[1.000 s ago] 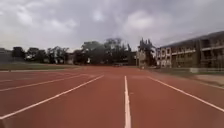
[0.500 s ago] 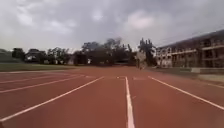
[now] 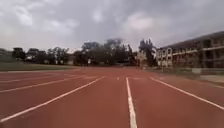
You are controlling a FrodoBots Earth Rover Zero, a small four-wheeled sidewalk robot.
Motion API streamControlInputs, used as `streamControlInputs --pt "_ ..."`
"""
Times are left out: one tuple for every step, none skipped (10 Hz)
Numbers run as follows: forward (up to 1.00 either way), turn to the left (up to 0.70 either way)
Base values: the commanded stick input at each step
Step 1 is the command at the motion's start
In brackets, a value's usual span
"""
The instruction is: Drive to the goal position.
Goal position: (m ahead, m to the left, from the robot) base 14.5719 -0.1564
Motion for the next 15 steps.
streamControlInputs --pt "0.45 0.00" --pt "0.45 0.00" --pt "0.45 0.00" --pt "0.45 0.00" --pt "0.45 0.00" --pt "0.45 0.00" --pt "0.45 0.00" --pt "0.45 0.00" --pt "0.45 0.00" --pt "0.45 0.00" --pt "0.45 0.00" --pt "0.45 0.00" --pt "0.45 0.00" --pt "0.45 0.00" --pt "0.45 0.00"
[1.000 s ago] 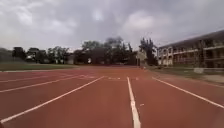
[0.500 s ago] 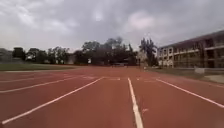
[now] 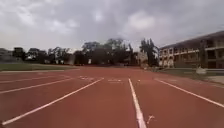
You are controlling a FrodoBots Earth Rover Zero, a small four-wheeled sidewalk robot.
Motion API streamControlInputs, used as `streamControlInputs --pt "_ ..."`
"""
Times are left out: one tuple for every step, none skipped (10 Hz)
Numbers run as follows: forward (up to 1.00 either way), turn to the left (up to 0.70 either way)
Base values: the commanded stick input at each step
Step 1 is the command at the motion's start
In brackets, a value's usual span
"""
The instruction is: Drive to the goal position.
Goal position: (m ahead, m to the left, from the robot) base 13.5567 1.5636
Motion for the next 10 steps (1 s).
streamControlInputs --pt "0.45 0.00" --pt "0.45 0.00" --pt "0.45 0.00" --pt "0.45 0.00" --pt "0.45 0.00" --pt "0.45 0.00" --pt "0.45 0.00" --pt "0.45 0.00" --pt "0.45 0.00" --pt "0.45 0.00"
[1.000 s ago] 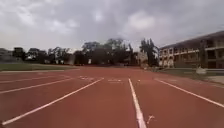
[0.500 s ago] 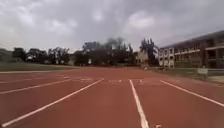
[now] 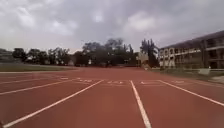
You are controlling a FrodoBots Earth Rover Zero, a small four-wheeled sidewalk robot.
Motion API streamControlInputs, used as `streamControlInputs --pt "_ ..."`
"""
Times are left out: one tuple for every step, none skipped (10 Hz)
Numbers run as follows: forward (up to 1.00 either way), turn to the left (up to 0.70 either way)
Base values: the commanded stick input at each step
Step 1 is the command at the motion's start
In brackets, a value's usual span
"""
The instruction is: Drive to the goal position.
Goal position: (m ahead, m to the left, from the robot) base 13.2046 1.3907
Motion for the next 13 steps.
streamControlInputs --pt "0.45 0.00" --pt "0.45 0.00" --pt "0.45 0.00" --pt "0.45 0.00" --pt "0.45 0.00" --pt "0.45 0.00" --pt "0.45 0.00" --pt "0.45 0.00" --pt "0.45 0.00" --pt "0.45 0.00" --pt "0.45 0.00" --pt "0.45 0.00" --pt "0.45 0.00"
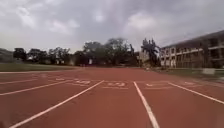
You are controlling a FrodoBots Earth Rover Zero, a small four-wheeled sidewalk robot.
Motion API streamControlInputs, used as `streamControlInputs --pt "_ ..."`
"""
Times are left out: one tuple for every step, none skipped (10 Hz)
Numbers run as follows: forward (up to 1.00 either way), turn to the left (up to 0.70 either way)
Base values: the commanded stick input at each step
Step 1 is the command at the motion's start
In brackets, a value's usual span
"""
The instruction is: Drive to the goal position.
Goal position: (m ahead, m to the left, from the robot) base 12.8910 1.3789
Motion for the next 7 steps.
streamControlInputs --pt "0.45 -0.03" --pt "0.45 -0.16" --pt "0.45 -0.27" --pt "0.45 -0.27" --pt "0.45 -0.27" --pt "0.45 -0.27" --pt "0.45 -0.27"
